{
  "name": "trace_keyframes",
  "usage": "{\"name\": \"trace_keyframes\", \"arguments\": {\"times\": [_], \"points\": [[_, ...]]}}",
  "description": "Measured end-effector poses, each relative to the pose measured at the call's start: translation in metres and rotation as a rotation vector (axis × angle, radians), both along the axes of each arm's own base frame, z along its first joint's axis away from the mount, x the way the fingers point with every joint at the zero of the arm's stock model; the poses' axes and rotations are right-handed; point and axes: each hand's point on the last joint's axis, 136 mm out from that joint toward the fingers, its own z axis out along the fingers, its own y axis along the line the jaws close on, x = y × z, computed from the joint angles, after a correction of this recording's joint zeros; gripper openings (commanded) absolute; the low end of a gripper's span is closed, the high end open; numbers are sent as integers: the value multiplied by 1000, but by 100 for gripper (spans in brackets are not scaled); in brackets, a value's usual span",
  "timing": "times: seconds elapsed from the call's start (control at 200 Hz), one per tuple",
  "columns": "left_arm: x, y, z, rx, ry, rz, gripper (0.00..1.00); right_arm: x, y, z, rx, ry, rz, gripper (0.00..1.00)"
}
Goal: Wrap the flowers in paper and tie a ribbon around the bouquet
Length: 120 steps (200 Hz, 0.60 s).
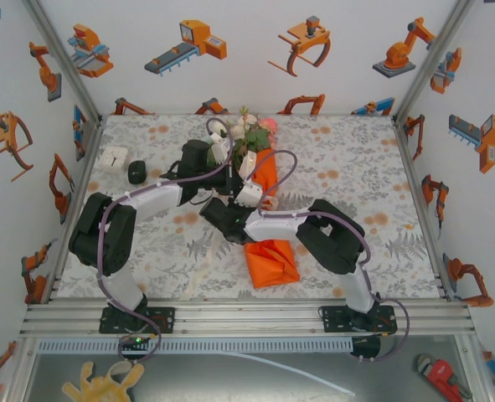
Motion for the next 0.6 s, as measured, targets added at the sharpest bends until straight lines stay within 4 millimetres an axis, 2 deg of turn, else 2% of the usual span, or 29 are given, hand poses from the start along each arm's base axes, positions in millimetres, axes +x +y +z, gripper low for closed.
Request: {"name": "trace_keyframes", "arguments": {"times": [0.14,0.25,0.42,0.601], "points": [[-2,2,-5,23,1,-5,0,-3,2,-2,16,4,38,0],[-3,4,-10,42,4,-8,0,-9,11,4,35,8,143,0],[3,11,-10,45,-4,4,0,-20,45,21,90,17,337,0],[7,19,-11,50,-3,12,0,-24,55,23,69,23,445,0]]}}
